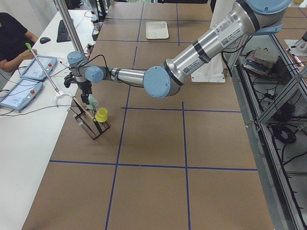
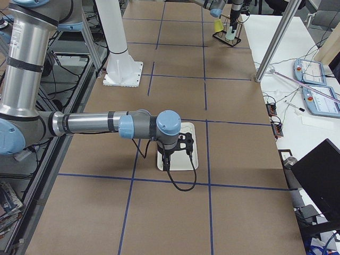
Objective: Left arm grabs green cup and hands to right arm on tray
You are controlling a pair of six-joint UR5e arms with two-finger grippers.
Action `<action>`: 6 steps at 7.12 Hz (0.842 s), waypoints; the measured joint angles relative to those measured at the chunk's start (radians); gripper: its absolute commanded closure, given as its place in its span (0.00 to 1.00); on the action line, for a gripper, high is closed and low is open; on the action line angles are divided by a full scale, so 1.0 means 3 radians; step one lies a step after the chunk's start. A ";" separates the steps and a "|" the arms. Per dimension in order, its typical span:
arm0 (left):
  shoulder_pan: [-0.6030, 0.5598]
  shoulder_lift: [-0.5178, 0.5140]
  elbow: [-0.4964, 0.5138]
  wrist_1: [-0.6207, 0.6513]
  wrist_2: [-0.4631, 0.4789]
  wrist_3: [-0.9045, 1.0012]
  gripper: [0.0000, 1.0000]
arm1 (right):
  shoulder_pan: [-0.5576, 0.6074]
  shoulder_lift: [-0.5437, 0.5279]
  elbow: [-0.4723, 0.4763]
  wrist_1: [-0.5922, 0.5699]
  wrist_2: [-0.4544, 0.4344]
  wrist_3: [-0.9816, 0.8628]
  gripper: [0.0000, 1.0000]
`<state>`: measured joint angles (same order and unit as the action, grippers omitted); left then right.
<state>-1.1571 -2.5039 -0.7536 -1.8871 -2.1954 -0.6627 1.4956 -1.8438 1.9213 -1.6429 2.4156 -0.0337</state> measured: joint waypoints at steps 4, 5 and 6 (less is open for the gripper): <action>0.0017 -0.0027 0.0053 -0.0067 0.0128 -0.0001 0.37 | 0.0000 -0.0013 0.0003 0.0000 0.0005 -0.0005 0.00; 0.0020 -0.0031 0.0068 -0.0102 0.0135 -0.0003 0.82 | 0.0000 -0.0018 0.0002 0.0000 0.0022 -0.0005 0.00; 0.0020 -0.0033 0.0073 -0.0125 0.0138 -0.0002 0.96 | 0.0000 -0.0022 0.0002 0.0000 0.0044 -0.0005 0.00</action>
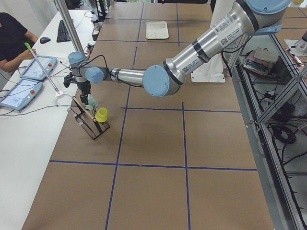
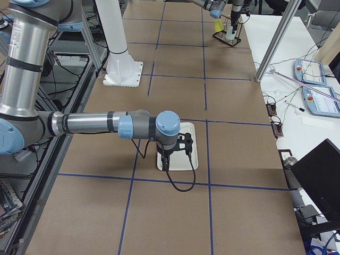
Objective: Left arm grabs green cup and hands to right arm on tray
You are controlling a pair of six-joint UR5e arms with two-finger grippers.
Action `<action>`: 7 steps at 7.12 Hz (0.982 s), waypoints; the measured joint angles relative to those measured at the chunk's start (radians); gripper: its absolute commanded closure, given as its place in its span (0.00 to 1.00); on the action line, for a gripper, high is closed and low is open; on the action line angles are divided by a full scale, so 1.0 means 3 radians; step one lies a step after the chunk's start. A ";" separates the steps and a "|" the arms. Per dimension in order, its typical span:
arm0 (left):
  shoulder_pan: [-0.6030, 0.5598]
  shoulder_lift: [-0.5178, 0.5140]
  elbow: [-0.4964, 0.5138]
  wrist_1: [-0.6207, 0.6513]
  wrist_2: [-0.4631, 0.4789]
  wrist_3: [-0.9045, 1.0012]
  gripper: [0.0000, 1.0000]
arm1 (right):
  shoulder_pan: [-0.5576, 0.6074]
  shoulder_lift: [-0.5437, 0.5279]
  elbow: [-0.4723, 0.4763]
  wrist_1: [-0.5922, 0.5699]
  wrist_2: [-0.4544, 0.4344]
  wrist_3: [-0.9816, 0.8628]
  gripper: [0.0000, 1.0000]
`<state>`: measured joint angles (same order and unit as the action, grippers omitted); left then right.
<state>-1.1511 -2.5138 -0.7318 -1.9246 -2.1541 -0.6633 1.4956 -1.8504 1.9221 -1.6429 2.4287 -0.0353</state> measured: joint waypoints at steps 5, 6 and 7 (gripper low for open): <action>-0.0301 0.0190 -0.0521 0.0060 -0.0473 0.0021 0.97 | 0.0000 -0.0004 0.0023 0.0001 0.0086 0.0004 0.00; -0.0411 0.0413 -0.0933 0.0178 -0.0711 0.0010 0.95 | 0.0000 0.0000 0.0030 0.0003 0.0134 0.0005 0.00; -0.0466 0.0612 -0.1401 0.0375 -0.0821 -0.0035 0.95 | -0.0004 0.0012 0.0046 0.0009 0.0156 0.0005 0.00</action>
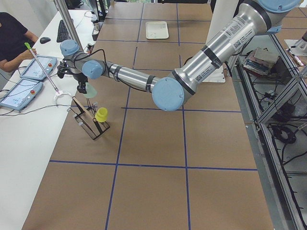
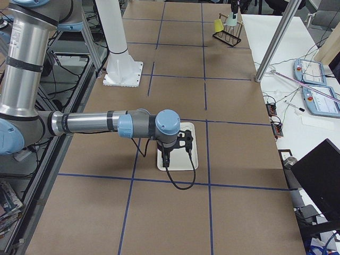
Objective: Left arm grabs green cup and hands to right arm on tray
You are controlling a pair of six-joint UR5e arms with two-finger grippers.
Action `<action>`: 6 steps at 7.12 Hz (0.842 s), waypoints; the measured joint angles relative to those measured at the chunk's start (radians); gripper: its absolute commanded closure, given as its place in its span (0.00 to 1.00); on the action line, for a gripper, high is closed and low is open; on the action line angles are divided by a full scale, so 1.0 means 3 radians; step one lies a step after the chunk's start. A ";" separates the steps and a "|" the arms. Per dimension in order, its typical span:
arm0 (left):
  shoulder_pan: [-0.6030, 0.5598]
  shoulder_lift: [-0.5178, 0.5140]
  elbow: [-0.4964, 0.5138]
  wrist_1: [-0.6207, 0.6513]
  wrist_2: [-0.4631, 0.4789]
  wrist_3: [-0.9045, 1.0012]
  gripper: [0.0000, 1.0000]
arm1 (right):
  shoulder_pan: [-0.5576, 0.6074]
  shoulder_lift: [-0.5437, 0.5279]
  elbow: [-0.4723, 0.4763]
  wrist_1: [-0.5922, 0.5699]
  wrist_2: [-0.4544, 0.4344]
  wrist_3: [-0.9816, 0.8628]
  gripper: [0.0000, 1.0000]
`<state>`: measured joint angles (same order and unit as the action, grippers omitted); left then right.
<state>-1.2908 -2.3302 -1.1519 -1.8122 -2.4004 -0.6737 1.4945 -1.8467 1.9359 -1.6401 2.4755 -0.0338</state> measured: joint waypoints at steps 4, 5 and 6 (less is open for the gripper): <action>0.0545 0.0473 -0.1579 0.0284 0.0093 -0.1542 0.92 | -0.0220 0.0029 0.0009 0.0771 0.0016 0.0281 0.00; 0.0871 0.0472 -0.1794 0.0270 0.0269 -0.1973 0.92 | -0.0330 0.0030 0.0009 0.1058 0.0015 0.0503 0.00; 0.1203 0.0460 -0.1976 0.0182 0.0509 -0.2390 0.92 | -0.0441 0.0032 0.0008 0.1419 0.0014 0.0858 0.00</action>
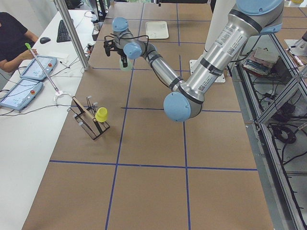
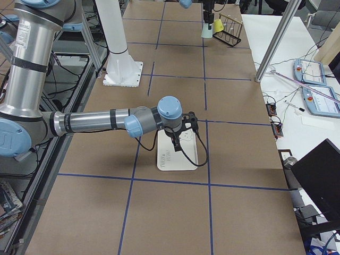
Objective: Left arm grabs green cup and hands to right arm on tray
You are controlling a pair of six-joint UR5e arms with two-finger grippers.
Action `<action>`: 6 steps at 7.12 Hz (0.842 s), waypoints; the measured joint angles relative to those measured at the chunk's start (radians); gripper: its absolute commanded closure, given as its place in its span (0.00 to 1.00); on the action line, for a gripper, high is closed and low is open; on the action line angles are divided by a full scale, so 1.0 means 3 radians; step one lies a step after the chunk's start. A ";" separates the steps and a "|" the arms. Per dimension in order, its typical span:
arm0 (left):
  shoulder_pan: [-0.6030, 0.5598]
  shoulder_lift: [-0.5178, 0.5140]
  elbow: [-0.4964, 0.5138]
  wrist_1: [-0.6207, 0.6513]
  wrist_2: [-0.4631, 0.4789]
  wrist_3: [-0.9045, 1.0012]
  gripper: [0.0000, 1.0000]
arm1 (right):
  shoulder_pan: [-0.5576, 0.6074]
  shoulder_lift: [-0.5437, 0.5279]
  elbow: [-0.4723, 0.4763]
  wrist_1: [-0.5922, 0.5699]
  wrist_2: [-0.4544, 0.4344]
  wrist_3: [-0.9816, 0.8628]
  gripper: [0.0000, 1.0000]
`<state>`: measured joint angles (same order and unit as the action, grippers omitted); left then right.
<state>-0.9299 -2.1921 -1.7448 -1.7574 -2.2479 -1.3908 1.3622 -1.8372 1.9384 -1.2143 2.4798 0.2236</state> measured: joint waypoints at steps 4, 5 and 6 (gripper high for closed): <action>0.1186 0.0082 -0.0142 -0.1711 0.1075 -0.1275 0.92 | -0.0662 0.0252 0.0009 0.1672 -0.0007 0.2232 0.00; 0.1490 0.0134 -0.0073 -0.2292 0.1464 -0.1460 0.93 | -0.0794 0.0465 0.0013 0.1894 -0.0008 0.2824 0.00; 0.1729 0.0168 0.0023 -0.2908 0.1833 -0.1589 0.95 | -0.0907 0.0666 0.0022 0.2145 -0.0009 0.3416 0.00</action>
<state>-0.4110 -2.1417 -1.7379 -2.6298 -1.6980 -1.8673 1.0902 -1.6375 1.9449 -0.5710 2.4770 1.2484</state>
